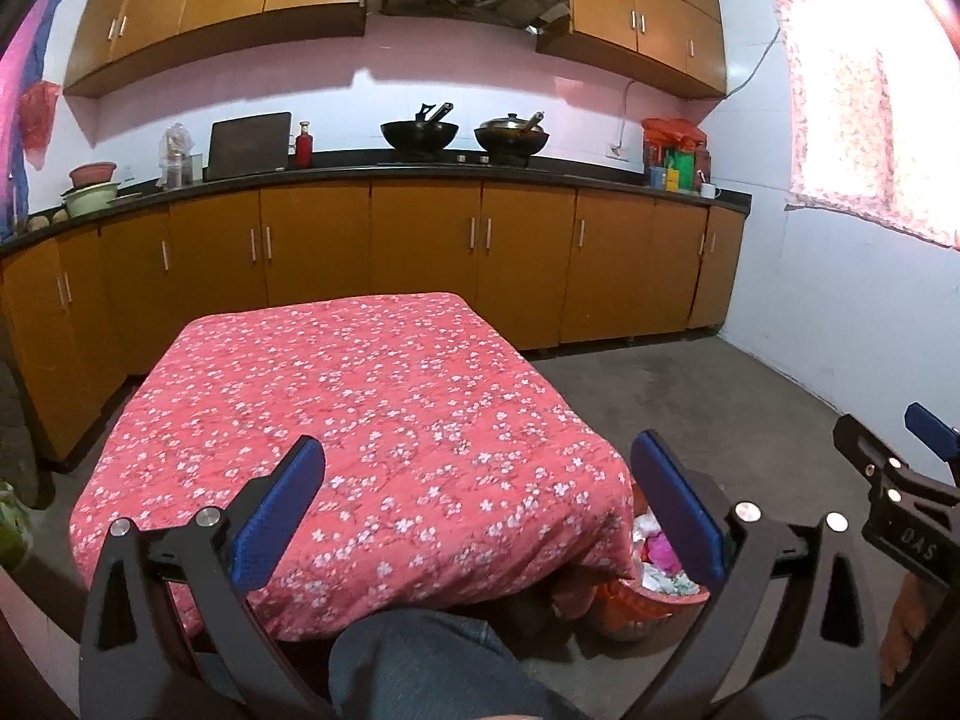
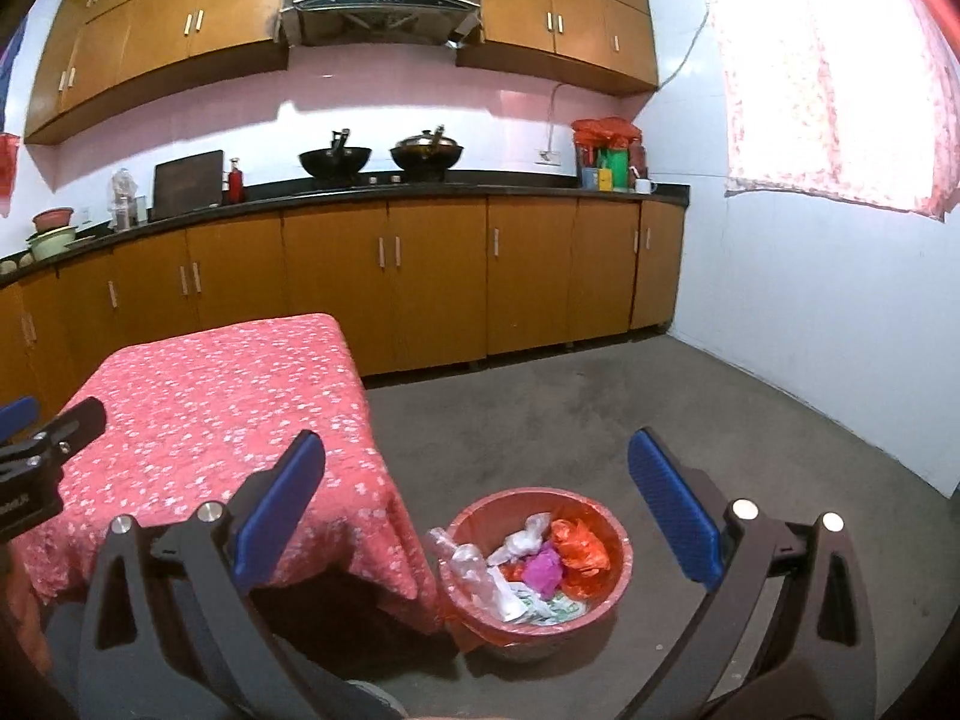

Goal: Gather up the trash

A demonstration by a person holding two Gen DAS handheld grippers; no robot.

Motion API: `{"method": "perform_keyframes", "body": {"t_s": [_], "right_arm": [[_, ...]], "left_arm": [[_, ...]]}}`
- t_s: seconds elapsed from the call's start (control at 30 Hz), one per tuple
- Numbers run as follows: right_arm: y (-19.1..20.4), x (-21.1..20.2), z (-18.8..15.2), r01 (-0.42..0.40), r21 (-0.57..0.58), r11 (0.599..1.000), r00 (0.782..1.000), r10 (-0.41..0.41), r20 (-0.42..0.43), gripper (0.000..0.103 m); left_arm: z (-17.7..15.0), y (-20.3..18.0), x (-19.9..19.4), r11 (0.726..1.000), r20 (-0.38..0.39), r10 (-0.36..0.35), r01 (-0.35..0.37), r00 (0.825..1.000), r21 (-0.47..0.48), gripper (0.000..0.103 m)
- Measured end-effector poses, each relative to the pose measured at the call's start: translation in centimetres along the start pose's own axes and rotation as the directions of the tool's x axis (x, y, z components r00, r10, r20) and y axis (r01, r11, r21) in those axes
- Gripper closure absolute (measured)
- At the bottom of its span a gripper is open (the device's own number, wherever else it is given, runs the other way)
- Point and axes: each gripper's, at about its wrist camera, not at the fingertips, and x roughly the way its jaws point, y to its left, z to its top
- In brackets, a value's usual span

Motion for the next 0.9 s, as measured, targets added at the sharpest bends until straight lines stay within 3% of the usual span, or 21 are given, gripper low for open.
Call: {"method": "perform_keyframes", "body": {"t_s": [0.33,0.9], "right_arm": [[1.2,-1.5,-0.5,-0.016,-0.022,1.000,0.999,0.017,0.030,0.004],[1.2,-1.7,-1.1,0.002,-0.023,1.000,1.000,-0.002,0.022,0.004]], "left_arm": [[-1.1,0.7,-2.3,0.999,0.036,0.035,-0.036,0.999,0.019,0.002],[-1.8,1.2,-2.2,0.999,0.028,0.038,-0.038,0.999,0.005,0.002]]}}
